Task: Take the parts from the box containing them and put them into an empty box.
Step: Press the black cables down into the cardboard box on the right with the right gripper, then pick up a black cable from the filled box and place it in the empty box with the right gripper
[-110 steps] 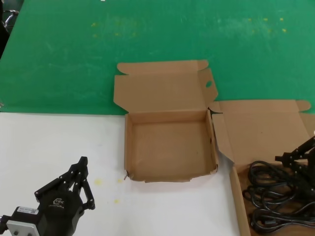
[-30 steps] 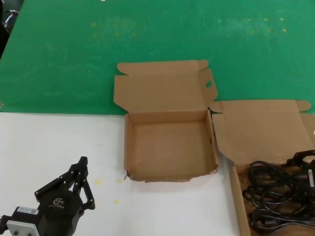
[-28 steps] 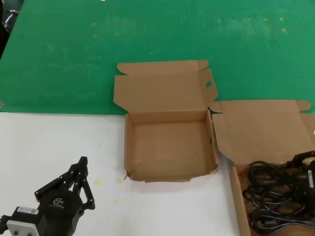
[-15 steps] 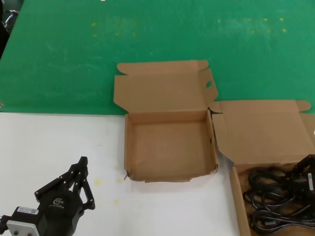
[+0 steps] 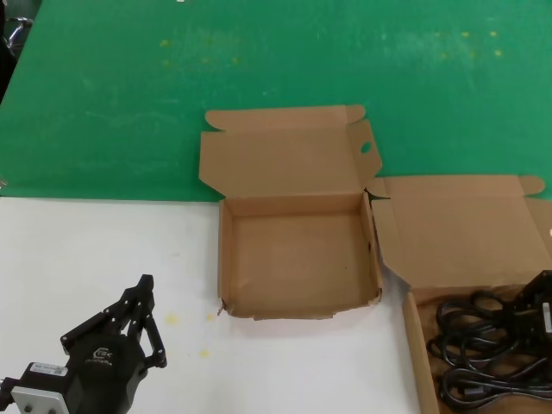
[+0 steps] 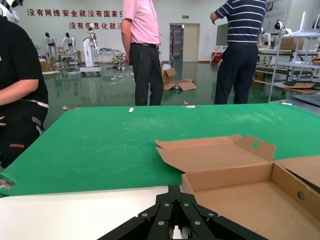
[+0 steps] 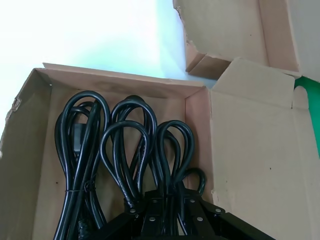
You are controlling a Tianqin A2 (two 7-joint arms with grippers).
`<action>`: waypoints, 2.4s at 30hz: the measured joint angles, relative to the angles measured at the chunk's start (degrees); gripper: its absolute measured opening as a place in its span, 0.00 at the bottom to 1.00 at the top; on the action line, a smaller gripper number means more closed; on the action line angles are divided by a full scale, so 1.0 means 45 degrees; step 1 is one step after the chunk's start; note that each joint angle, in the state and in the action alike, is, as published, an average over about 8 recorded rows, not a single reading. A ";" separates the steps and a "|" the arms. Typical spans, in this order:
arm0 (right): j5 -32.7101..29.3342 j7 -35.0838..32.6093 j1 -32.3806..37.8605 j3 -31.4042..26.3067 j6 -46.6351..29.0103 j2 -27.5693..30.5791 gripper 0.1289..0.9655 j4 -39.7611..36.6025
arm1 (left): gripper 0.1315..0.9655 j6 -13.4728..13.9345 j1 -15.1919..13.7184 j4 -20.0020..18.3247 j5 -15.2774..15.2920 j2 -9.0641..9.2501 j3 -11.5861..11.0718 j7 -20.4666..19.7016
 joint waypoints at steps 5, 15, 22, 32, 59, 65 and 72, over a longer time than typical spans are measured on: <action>-0.0006 0.0283 -0.0021 0.0050 -0.0141 0.0142 0.08 0.0424 | 0.00 0.0000 0.0000 0.0000 0.0000 0.0000 0.0000 0.0000; -0.0069 0.1229 0.0115 0.0303 -0.0623 0.0561 0.07 0.1933 | 0.00 0.0000 0.0000 0.0000 0.0000 0.0000 0.0000 0.0000; -0.0053 0.1674 0.0373 0.0508 -0.0833 0.0691 0.07 0.2694 | 0.00 0.0000 0.0000 0.0000 0.0000 0.0000 0.0000 0.0000; 0.0022 0.2134 0.1239 0.0762 -0.0801 0.0273 0.07 0.3318 | 0.00 0.0000 0.0000 0.0000 0.0000 0.0000 0.0000 0.0000; 0.1646 -0.1002 0.2632 0.0159 0.1795 -0.4223 0.07 -0.1236 | 0.00 0.0000 0.0000 0.0000 0.0000 0.0000 0.0000 0.0000; 0.2454 -0.2639 0.2707 0.0253 0.2206 -0.5170 0.07 -0.3098 | 0.00 0.0000 0.0000 0.0000 0.0000 0.0000 0.0000 0.0000; 0.3452 -0.4814 0.2956 0.0649 0.2555 -0.6202 0.07 -0.5597 | 0.00 0.0000 0.0000 0.0000 0.0000 0.0000 0.0000 0.0000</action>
